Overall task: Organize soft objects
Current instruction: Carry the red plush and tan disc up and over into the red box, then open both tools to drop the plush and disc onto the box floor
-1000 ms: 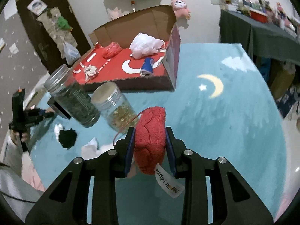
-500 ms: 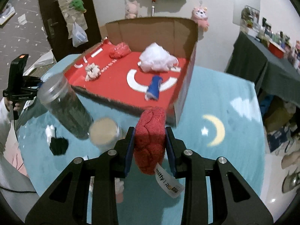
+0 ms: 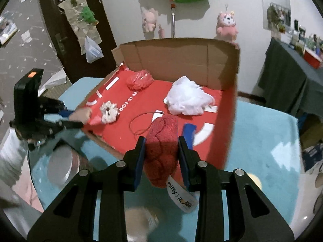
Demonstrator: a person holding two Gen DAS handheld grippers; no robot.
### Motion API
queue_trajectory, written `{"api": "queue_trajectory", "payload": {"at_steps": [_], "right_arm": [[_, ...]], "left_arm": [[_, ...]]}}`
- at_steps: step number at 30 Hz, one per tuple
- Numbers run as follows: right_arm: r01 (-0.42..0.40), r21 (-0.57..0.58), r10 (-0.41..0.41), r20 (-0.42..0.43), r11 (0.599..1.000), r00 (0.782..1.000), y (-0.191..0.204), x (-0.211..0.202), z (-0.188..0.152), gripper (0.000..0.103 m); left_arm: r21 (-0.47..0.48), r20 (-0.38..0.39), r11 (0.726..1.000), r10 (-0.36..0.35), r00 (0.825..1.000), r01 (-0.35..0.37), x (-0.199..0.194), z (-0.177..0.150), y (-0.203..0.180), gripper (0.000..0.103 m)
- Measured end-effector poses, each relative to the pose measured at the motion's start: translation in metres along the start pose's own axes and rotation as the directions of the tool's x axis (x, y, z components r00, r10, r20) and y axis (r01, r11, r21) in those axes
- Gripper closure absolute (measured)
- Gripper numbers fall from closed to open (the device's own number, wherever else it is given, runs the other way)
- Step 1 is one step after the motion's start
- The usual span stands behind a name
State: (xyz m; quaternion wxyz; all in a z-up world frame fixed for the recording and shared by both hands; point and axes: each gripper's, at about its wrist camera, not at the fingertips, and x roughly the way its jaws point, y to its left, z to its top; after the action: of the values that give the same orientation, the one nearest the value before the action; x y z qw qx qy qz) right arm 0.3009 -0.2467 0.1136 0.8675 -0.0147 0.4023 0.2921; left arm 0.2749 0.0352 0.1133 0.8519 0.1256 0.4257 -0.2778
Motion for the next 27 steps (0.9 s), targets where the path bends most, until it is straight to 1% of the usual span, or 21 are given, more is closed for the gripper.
{"api": "queue_trajectory", "payload": {"at_steps": [2,5,8,11,17,20,23,25,27], "right_arm": [[-0.010,0.025,0.010,-0.028,1.000,1.000,0.000,0.016,0.012,0.073],[-0.021,0.051,0.026,-0.108,0.998,0.994,0.001,0.045,0.027,0.073],[-0.021,0.076,0.035,-0.190,0.997,0.981,-0.002,0.072,0.036,0.073],[-0.004,0.077,0.023,-0.247,0.997,0.969,-0.002,0.093,0.040,0.073],[0.035,0.087,-0.006,-0.314,0.996,0.949,-0.009,0.121,0.045,0.073],[0.056,0.096,-0.020,-0.341,0.994,0.940,-0.013,0.130,0.047,0.073],[0.079,0.068,-0.050,-0.357,0.995,0.933,-0.013,0.134,0.049,0.072],[0.084,0.060,-0.055,-0.378,0.995,0.924,-0.013,0.138,0.049,0.071],[0.084,0.060,-0.053,-0.400,0.995,0.915,-0.013,0.143,0.047,0.071]], "left_arm": [[0.009,-0.035,1.000,-0.016,0.999,0.016,0.012,0.010,-0.006,0.080],[0.027,-0.092,0.999,-0.029,0.995,0.032,0.032,0.023,-0.015,0.080],[0.051,-0.140,0.999,-0.007,0.990,0.014,0.051,0.033,-0.020,0.080],[0.072,-0.175,0.997,0.009,0.984,0.004,0.067,0.042,-0.023,0.080],[0.085,-0.245,0.996,0.025,0.969,-0.004,0.095,0.054,-0.018,0.080],[0.089,-0.271,0.996,0.046,0.962,-0.023,0.106,0.055,-0.015,0.080],[0.085,-0.293,0.996,0.056,0.954,-0.032,0.114,0.054,-0.010,0.079],[0.085,-0.302,0.996,0.064,0.951,-0.040,0.118,0.053,-0.009,0.078],[0.081,-0.299,0.996,0.058,0.952,-0.035,0.119,0.054,-0.008,0.076]]}}
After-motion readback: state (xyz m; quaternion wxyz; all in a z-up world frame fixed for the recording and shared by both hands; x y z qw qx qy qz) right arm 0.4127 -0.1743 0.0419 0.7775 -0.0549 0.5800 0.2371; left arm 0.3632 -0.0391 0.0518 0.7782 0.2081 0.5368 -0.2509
